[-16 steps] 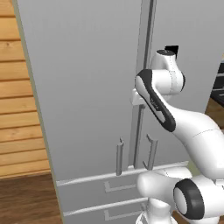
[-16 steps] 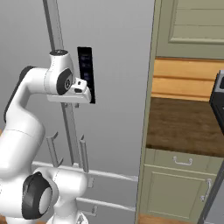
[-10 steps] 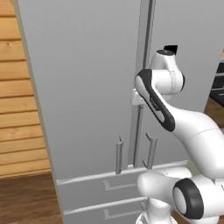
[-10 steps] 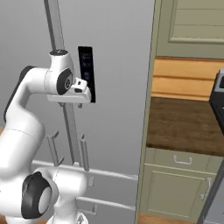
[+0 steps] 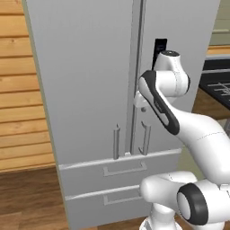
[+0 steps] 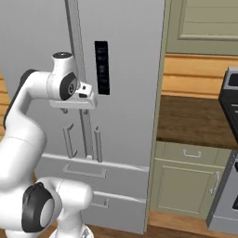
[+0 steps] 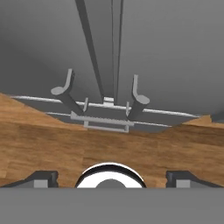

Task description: Take the strawberry from the fridge and place it on top of the pancake, located on the dining counter.

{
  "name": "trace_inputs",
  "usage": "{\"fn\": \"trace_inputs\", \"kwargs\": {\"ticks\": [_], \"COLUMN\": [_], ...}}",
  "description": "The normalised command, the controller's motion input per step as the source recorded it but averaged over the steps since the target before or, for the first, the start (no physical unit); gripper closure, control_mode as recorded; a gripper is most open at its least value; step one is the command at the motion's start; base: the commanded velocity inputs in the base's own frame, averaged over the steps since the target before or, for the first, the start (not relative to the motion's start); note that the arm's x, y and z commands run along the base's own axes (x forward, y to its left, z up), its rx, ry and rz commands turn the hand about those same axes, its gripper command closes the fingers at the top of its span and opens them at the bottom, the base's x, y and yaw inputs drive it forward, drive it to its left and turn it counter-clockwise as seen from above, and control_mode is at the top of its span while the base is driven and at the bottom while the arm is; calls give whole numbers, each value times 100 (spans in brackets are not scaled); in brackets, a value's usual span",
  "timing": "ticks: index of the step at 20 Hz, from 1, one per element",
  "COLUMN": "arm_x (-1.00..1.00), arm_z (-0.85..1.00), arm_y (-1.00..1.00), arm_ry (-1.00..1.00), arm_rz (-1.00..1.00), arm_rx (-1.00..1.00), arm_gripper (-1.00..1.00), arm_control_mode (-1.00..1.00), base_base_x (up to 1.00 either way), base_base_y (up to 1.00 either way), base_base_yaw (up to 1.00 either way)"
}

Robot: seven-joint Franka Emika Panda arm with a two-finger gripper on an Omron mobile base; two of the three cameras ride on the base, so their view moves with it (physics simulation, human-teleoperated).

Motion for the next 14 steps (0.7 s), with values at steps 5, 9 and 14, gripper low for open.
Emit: {"fn": "trace_inputs", "kwargs": {"ticks": [5,9,14], "arm_x": [0,0,0], "arm_z": [0,0,0], "arm_y": [0,0,0], "arm_ry": [0,0,0], "arm_rz": [0,0,0], "arm_rx": [0,0,0], "arm_gripper": [-100,-100,-100], "arm_control_mode": [100,100,100], "base_base_x": [-61,-15,0], "base_base_y": [11,28,31], "base_base_yaw": [0,-4,-4]}}
